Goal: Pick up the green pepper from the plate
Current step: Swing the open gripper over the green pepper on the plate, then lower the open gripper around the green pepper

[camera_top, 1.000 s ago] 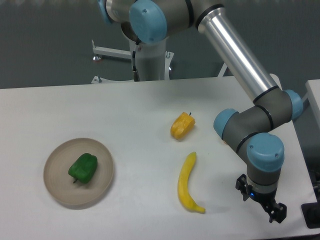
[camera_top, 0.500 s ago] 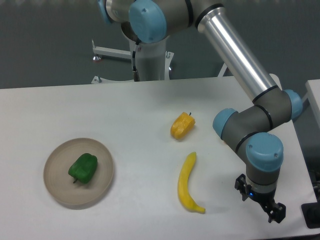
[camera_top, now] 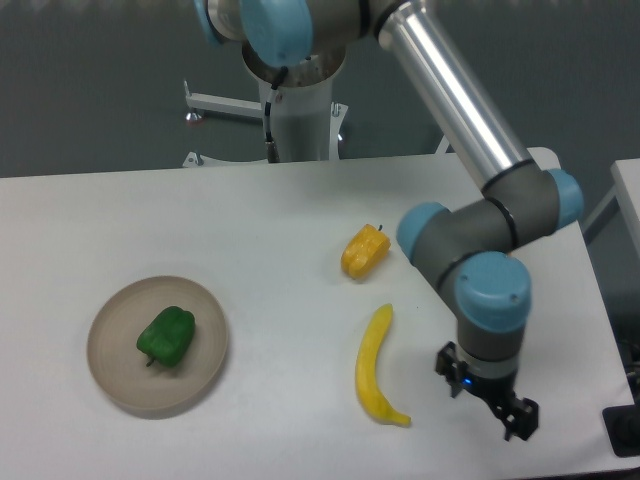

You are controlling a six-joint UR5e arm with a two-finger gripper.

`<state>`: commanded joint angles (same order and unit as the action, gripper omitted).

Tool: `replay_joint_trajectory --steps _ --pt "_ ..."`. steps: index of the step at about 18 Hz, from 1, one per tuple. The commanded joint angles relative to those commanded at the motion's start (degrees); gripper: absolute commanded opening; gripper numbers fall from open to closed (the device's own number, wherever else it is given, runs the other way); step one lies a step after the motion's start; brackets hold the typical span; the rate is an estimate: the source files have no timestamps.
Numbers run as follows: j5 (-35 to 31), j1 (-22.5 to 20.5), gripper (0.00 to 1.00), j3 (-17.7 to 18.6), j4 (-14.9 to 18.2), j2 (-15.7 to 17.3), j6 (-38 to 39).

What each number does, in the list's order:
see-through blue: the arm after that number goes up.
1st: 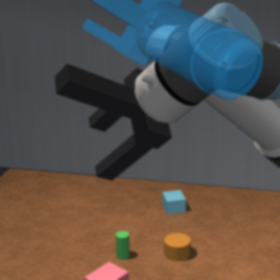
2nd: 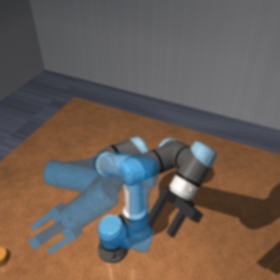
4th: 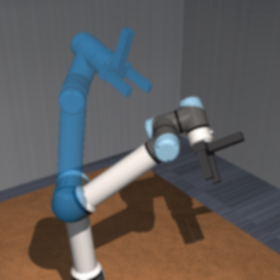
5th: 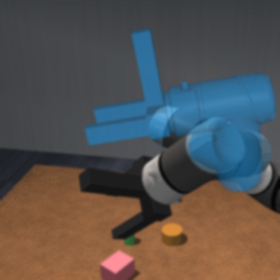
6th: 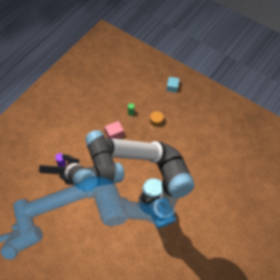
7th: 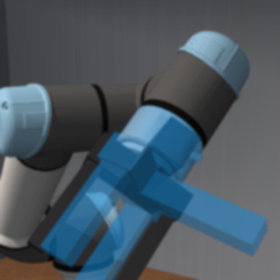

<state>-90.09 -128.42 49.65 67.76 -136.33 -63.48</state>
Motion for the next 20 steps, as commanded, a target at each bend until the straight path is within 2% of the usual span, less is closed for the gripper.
replay_joint_trajectory --steps 2,4,10,13,15,20 --pt "0.44 2.11 1.0 1.84 1.05 2.28 4.22" --pt "2.19 4.22 1.0 5.18 1.76 5.27 8.26" --pt "9.04 11.42 1.0 15.11 1.76 12.04 27.15" --pt "14.06 14.06 1.0 18.28 1.5 13.63 33.67" --pt "14.33 16.26 1.0 20.65 1.41 14.6 35.08" --pt "14.07 18.73 1.0 25.76 0.97 15.13 37.29"
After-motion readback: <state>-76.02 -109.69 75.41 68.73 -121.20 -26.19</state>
